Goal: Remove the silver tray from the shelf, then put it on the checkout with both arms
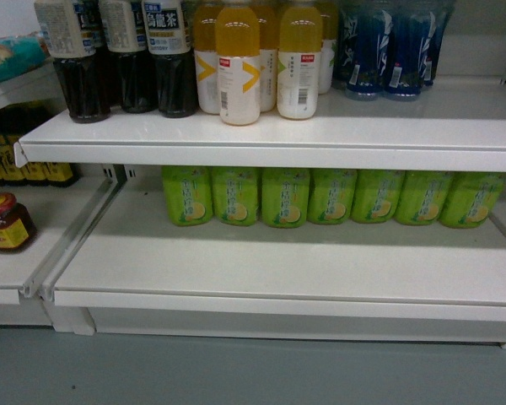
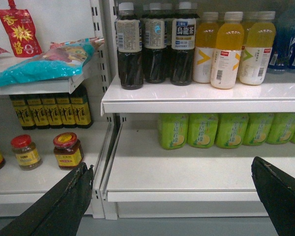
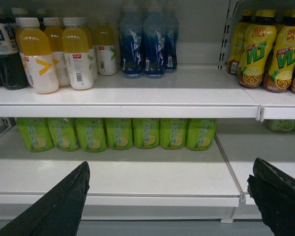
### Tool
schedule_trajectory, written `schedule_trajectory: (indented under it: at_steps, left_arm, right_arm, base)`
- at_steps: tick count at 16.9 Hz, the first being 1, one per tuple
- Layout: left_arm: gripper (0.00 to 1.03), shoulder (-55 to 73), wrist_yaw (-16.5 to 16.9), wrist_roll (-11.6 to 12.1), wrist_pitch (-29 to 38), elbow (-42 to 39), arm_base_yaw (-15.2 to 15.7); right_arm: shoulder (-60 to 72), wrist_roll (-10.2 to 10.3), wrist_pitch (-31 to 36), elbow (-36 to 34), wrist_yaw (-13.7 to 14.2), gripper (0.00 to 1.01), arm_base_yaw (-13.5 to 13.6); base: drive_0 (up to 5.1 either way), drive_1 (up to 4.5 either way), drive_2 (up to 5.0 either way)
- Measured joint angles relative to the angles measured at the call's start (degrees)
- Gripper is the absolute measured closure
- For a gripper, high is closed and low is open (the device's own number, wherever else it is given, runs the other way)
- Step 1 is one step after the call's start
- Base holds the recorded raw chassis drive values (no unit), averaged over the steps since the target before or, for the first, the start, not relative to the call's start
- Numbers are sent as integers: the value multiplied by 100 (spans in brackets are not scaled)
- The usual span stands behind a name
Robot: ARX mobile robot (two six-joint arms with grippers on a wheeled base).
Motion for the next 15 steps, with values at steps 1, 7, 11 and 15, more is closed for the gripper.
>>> schedule_trajectory:
  at_steps: [1, 7, 11, 15]
  left_arm:
    - [5, 0, 0, 0, 0, 0, 0]
    - [5, 0, 0, 0, 2, 0, 0]
    - [5, 0, 0, 0, 2, 0, 0]
    - [5, 0, 0, 0, 2, 0, 0]
  right_arm:
    - [0, 0, 0, 0, 0, 3, 0]
    - [0, 0, 0, 0, 0, 3, 0]
    - [0, 0, 0, 0, 0, 3, 0]
    - [0, 0, 0, 0, 0, 3, 0]
  base:
    - [0, 0, 0]
    - [0, 0, 0]
    - [0, 0, 0]
    - [0, 0, 0]
